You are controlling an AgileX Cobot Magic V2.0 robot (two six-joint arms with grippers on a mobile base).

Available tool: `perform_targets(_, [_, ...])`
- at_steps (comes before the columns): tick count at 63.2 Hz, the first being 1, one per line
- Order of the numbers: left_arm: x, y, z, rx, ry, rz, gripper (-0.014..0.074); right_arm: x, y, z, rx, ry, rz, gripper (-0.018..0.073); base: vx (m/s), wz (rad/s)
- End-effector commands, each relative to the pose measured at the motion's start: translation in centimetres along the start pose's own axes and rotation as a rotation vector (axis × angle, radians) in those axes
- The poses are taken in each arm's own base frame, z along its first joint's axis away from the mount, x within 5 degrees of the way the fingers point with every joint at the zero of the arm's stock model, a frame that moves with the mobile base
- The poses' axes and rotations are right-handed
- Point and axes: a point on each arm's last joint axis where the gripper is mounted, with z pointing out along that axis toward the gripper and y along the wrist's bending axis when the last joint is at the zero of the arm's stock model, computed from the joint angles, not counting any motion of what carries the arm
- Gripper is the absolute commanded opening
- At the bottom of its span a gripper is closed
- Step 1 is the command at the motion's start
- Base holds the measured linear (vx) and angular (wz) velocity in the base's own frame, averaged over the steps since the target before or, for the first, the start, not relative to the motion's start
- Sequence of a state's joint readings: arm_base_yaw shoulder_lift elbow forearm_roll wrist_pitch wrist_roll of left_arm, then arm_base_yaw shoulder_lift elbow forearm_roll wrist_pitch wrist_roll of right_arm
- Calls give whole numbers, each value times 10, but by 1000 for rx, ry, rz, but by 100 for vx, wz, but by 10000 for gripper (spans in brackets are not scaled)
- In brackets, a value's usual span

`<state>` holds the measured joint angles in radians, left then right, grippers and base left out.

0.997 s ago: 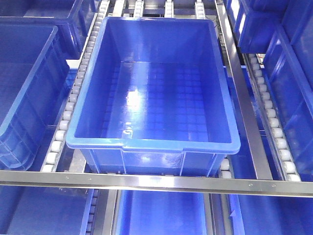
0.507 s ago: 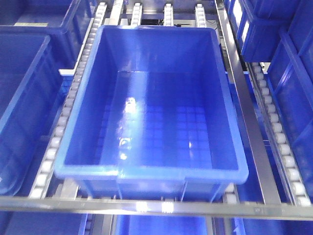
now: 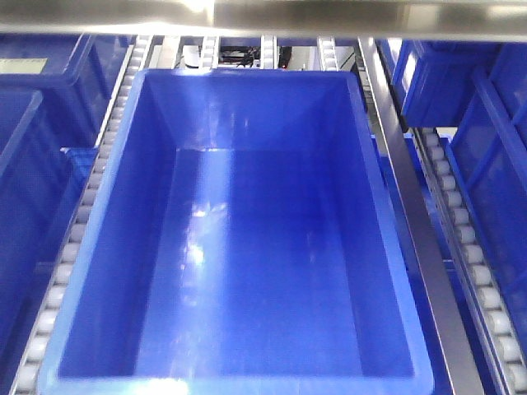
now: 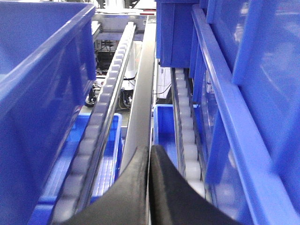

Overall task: Pour parts from conveyor to right shelf
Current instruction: 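Turn toward the shelf and stop facing an empty blue bin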

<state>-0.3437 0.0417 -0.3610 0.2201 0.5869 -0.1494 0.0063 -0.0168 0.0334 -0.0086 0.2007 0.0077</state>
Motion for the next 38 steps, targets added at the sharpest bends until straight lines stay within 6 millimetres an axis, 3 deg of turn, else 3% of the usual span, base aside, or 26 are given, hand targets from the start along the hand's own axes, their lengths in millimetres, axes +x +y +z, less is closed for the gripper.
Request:
perform_targets(1, [-14, 0, -2, 9, -92, -7, -6, -2, 0, 0, 2, -70, -14, -9, 17, -4])
perform_targets(38, [-14, 0, -2, 9, -92, -7, -6, -3, 0, 0, 2, -73, -14, -9, 9, -3])
